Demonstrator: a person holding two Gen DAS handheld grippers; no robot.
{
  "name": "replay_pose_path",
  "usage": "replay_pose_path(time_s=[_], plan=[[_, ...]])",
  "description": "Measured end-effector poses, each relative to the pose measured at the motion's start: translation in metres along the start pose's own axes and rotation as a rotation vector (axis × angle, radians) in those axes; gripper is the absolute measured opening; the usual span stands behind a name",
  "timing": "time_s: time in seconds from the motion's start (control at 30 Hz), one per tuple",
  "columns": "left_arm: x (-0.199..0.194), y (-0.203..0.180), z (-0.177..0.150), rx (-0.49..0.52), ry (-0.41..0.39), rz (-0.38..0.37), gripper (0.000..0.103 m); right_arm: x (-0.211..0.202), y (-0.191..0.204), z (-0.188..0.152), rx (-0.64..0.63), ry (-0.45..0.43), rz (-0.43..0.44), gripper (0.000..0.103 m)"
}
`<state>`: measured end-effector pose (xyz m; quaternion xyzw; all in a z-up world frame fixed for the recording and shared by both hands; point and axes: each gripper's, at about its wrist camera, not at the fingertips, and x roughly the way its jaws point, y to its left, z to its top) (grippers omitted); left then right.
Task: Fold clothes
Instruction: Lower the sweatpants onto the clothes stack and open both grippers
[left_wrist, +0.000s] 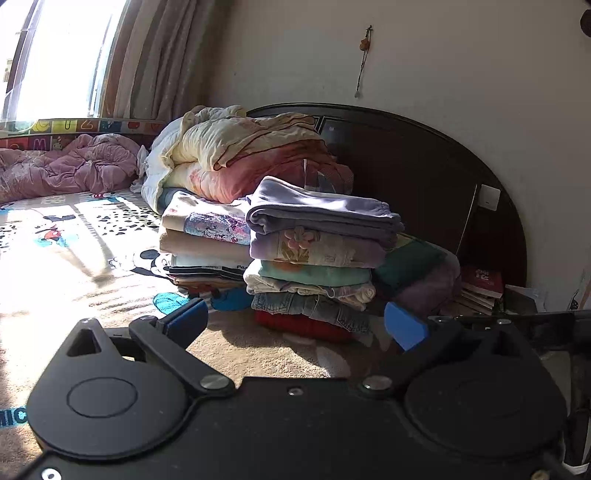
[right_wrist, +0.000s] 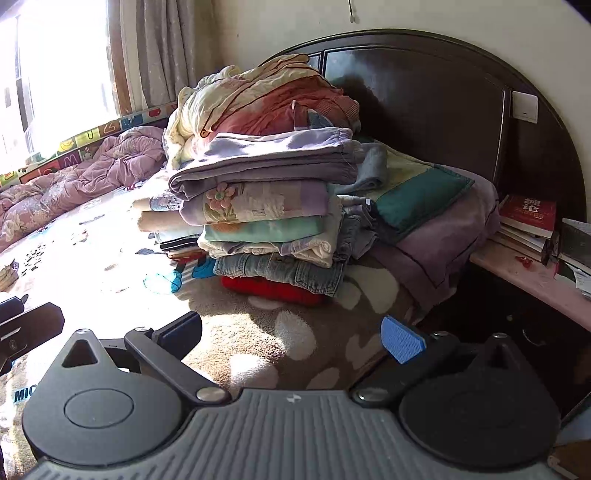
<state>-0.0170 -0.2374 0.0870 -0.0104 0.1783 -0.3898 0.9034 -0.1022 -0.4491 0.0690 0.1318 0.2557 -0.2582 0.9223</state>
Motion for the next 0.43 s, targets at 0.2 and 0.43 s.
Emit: replay_pose_path(time_s=[0.2,0.43], plan=[[-0.010,-0.002,0.011,-0.009,-0.035,-0.006,0.103,-0.020,0.003,0.010,-0.016,-0.045,-0.033,0.102],[-0.015,-0.008,0.016,-0.019,-0.054,-0.009,0.103,-0.034,0.005,0.018,-0.027,-0.076,-0.039,0.102]])
